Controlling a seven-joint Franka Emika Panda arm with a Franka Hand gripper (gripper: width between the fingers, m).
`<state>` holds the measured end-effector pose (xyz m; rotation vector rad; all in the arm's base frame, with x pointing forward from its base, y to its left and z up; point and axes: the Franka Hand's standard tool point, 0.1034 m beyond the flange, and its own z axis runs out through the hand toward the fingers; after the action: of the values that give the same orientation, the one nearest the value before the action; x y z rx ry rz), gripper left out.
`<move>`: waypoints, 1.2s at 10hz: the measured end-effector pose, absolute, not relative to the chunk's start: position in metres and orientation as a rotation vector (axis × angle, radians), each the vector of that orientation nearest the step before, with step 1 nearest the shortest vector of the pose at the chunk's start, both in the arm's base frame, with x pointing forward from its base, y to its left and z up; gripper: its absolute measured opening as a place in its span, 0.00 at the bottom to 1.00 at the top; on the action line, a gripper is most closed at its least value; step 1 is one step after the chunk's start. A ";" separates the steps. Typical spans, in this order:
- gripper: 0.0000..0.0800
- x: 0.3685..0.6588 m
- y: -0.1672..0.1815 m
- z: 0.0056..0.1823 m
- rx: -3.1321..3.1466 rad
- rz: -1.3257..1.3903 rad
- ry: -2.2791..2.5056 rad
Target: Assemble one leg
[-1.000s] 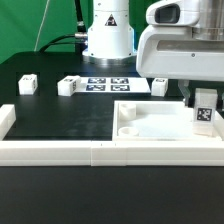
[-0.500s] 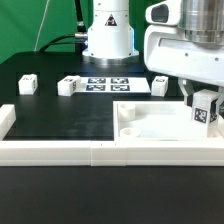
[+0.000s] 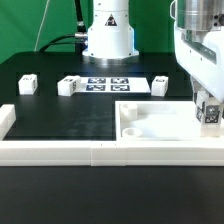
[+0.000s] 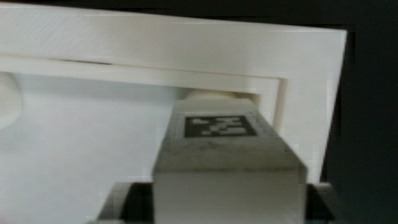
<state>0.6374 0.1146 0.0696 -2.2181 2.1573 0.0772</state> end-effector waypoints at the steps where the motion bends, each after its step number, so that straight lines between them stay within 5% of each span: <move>1: 0.36 0.637 0.114 0.070 -2.158 0.079 2.219; 3: 0.36 0.637 0.115 0.069 -2.164 0.080 2.214; 4: 0.54 0.637 0.115 0.069 -2.177 0.080 2.202; 5: 0.54 0.637 0.115 0.069 -2.210 0.077 2.166; 6: 0.76 0.638 0.116 0.069 -2.243 0.071 2.125; 12: 0.81 0.637 0.122 0.067 -2.810 0.042 1.260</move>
Offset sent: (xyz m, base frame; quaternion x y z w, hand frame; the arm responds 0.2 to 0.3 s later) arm 0.0000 0.0000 0.0000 0.0000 0.0000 0.0000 1.0000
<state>0.6370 0.1223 0.0673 -2.8102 1.2601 0.0423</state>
